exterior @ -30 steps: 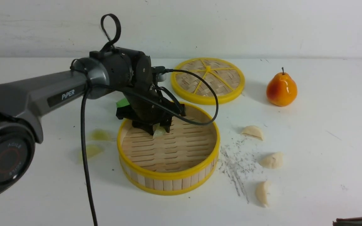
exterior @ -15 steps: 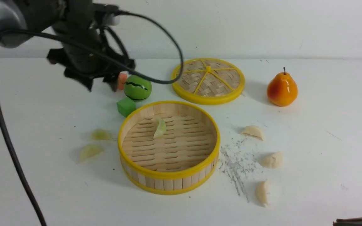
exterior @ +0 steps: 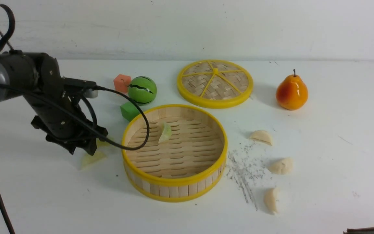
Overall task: Put the dumplings into the steamer on the white table.
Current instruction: 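Reach for and grasp a dumpling on the table with the left gripper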
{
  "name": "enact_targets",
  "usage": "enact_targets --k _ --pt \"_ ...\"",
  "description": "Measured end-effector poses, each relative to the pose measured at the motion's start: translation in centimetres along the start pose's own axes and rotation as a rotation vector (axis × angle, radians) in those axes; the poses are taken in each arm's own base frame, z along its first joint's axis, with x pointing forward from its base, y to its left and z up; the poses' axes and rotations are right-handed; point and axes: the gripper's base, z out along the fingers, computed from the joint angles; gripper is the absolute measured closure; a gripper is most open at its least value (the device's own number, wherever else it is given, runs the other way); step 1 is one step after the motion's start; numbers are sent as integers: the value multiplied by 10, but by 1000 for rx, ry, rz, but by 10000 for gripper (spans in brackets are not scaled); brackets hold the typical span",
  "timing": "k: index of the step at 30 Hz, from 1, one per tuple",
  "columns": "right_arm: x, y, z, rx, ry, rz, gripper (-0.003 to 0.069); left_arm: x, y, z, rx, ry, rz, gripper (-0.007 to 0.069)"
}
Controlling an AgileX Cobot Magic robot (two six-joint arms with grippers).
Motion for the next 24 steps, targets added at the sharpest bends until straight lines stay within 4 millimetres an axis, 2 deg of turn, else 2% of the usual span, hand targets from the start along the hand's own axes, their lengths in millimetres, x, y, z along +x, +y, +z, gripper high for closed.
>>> enact_targets --k 7,9,12,13,21,24 --pt "-1 0 0 4 -10 2 626 4 -2 22 24 45 45 264" --pt "-1 0 0 4 -10 2 624 4 -2 22 27 42 37 294" --pt "-1 0 0 4 -10 2 619 3 -3 22 39 39 -50 409" --pt "-1 0 0 4 -10 2 617 3 -3 22 40 40 -84 417" --pt "-1 0 0 4 -10 2 607 3 -4 20 44 50 -283 415" --pt "-1 0 0 4 -10 2 606 5 -5 12 48 68 -305 415"
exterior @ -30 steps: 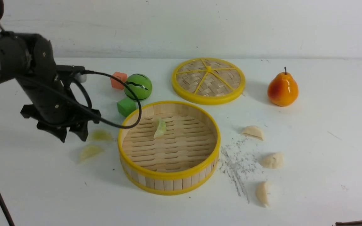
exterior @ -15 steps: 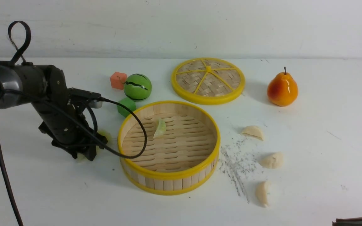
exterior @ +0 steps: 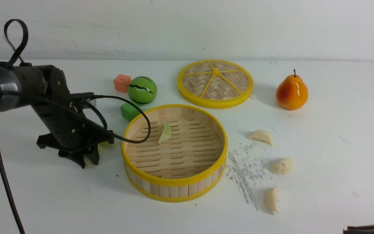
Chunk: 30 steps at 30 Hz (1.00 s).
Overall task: Put the dumplings into the steamer on the white table.
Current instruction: 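Reach for and grasp a dumpling on the table with the left gripper, then place the dumpling into the bamboo steamer basket with the left gripper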
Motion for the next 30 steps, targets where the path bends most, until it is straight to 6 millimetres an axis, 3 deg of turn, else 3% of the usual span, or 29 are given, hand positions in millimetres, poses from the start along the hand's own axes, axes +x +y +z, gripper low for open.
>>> enact_targets --k 3,7,9,12,14,19,25,30 --pt "0 0 0 0 0 0 603 -1 -2 -22 8 -41 -1 415" --pt "0 0 0 0 0 0 599 -6 -17 -73 86 -133 -19 415" --pt "0 0 0 0 0 0 596 -7 -40 -98 143 -178 13 415" --pt "0 0 0 0 0 0 595 -3 -75 -109 194 -207 80 415" --pt "0 0 0 0 0 0 593 6 -120 -104 241 -226 128 415" --pt "0 0 0 0 0 0 589 11 -173 -65 214 -242 131 415" --pt "0 0 0 -1 1 0 587 1 -191 -17 120 -232 94 415" --pt "0 0 0 -1 1 0 585 -9 -197 -7 125 -248 22 415"
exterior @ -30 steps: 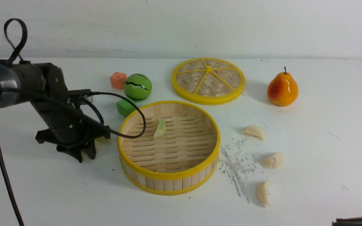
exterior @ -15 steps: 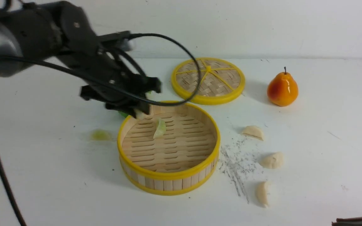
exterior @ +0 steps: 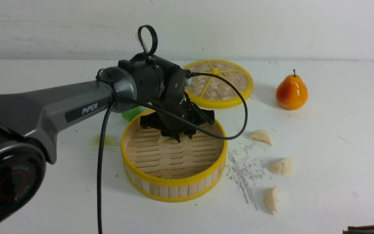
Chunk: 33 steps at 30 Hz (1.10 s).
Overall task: Put the dumplings into the steamer on the white table.
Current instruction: 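Place the dumpling into the bamboo steamer basket with the left gripper, then reach for and grasp a dumpling on the table with the left gripper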
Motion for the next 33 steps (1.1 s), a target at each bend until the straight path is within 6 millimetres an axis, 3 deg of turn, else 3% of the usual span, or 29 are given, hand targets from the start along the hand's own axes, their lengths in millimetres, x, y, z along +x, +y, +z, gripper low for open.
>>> enact_targets --k 8,15,22,24,25,27,28,30,33 --pt "1 1 0 -7 8 2 585 -5 -3 -2 23 -37 -21 415" --pt "1 1 0 -12 9 6 584 -4 -2 -2 16 -27 -23 291" --pt "1 1 0 -12 9 6 582 -6 -6 -15 20 22 -19 272" --pt "1 1 0 -12 9 6 580 -17 -10 -46 40 -21 22 272" --pt "1 1 0 -12 9 6 579 -20 -11 -53 42 -33 30 272" --pt "1 1 0 -12 9 6 576 -34 -6 -98 36 -134 62 272" --pt "1 1 0 -12 9 6 575 -38 -3 -110 32 -164 65 272" --pt "1 1 0 -12 9 6 574 -52 14 -146 2 -245 41 271" --pt "1 1 0 -12 9 6 573 -65 55 -164 -87 -255 -48 271"
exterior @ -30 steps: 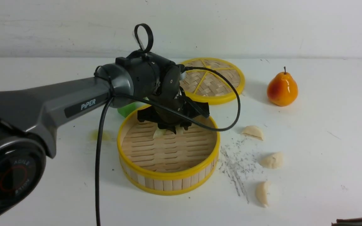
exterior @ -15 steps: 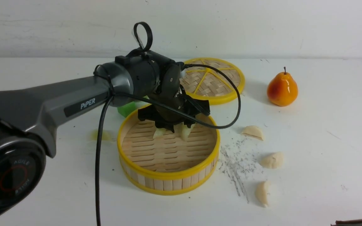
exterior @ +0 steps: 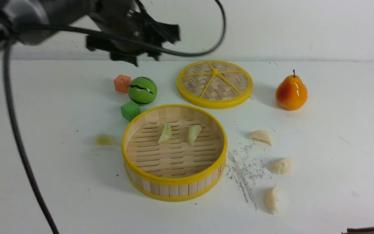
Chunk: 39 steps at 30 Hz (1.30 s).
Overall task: Put the dumplings into the steamer on the white table.
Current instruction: 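Reach for and grasp a dumpling on the table with the left gripper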
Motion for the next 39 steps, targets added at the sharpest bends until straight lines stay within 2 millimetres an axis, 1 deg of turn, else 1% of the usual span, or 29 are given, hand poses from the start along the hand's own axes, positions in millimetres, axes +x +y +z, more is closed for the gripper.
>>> enact_targets --k 2,3,4,5,6,9,11,13,15,18,22,24,25,28,34,39 --pt "0 0 0 0 0 0 573 -1 24 8 -55 35 -44 271" --pt "0 0 0 0 0 0 573 2 39 17 -87 69 -73 271" --pt "0 0 0 0 0 0 573 6 46 23 -102 92 -83 271" --pt "0 0 0 0 0 0 573 17 69 40 -137 155 -147 271" --pt "0 0 0 0 0 0 573 26 81 50 -151 188 -190 271" --pt "0 0 0 0 1 0 572 46 106 72 -166 228 -329 271" --pt "0 0 0 0 1 0 570 56 116 82 -170 227 -414 271" --pt "0 0 0 0 1 0 568 61 118 87 -167 212 -479 270" --pt "0 0 0 0 1 0 566 63 116 91 -159 199 -528 266" --pt "0 0 0 -1 0 2 566 66 108 100 -140 188 -544 260" --pt "0 0 0 -2 0 3 566 77 101 120 -138 207 -554 260" --pt "0 0 0 -2 0 3 566 82 102 130 -152 221 -582 260" --pt "0 0 0 -2 0 3 566 82 102 130 -152 221 -582 260" --pt "0 0 0 -3 -1 3 564 88 106 142 -190 228 -599 260" --pt "0 0 0 -3 -1 3 564 86 107 147 -198 200 -597 257" --pt "0 0 0 -3 -1 3 563 86 108 147 -202 207 -548 257"
